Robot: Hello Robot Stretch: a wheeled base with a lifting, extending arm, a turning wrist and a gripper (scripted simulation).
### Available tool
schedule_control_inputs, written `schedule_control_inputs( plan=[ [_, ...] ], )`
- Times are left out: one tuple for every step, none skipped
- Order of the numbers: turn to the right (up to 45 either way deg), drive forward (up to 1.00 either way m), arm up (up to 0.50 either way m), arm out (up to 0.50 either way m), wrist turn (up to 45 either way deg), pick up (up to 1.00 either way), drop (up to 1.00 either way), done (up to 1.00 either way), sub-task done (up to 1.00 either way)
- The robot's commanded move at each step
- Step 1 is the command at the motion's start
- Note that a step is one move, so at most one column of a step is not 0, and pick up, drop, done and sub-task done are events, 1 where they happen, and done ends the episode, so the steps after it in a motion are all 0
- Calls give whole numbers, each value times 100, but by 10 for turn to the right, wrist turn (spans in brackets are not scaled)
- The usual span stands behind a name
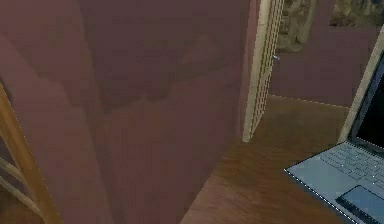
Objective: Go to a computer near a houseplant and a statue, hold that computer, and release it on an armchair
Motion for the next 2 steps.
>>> schedule_control_inputs(
  plan=[
    [0, 0, 0, 0, 450, 0, 0, 0, 0],
    [0, 0, 0, 0, 450, 0, 0, 0, 0]
  ],
)
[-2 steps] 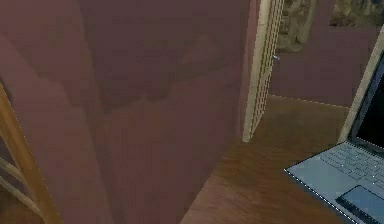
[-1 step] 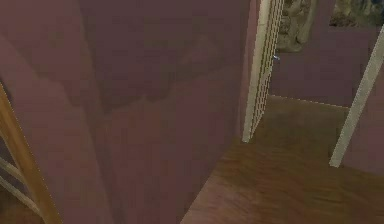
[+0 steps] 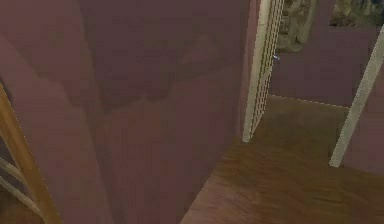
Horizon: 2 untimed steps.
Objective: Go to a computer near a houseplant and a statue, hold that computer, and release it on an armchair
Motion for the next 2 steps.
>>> schedule_control_inputs(
  plan=[
    [0, 0, 0, 0, 450, 0, 0, 0, 0],
    [0, 0, 0, 0, 300, 0, 0, 0, 0]
  ],
)
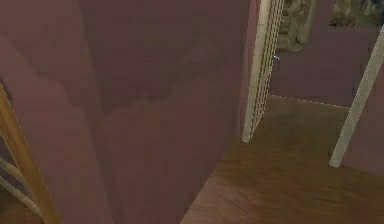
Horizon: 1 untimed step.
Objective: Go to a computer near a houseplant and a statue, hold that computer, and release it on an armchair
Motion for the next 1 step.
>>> schedule_control_inputs(
  plan=[
    [0, 0, -38, 0, 0, 0, 0, 0, 0]
  ],
)
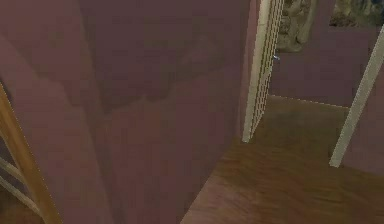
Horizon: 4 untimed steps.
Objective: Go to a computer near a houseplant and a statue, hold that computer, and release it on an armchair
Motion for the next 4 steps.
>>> schedule_control_inputs(
  plan=[
    [0, 0, -50, 0, 0, 0, 0, 0, 0],
    [0, 0, 0, 0, 0, 0, 100, 0, 0],
    [0, 0, 0, -10, 0, 0, 0, 0, 0],
    [0, 0, 0, 0, 0, 0, 0, 100, 0]
  ],
)
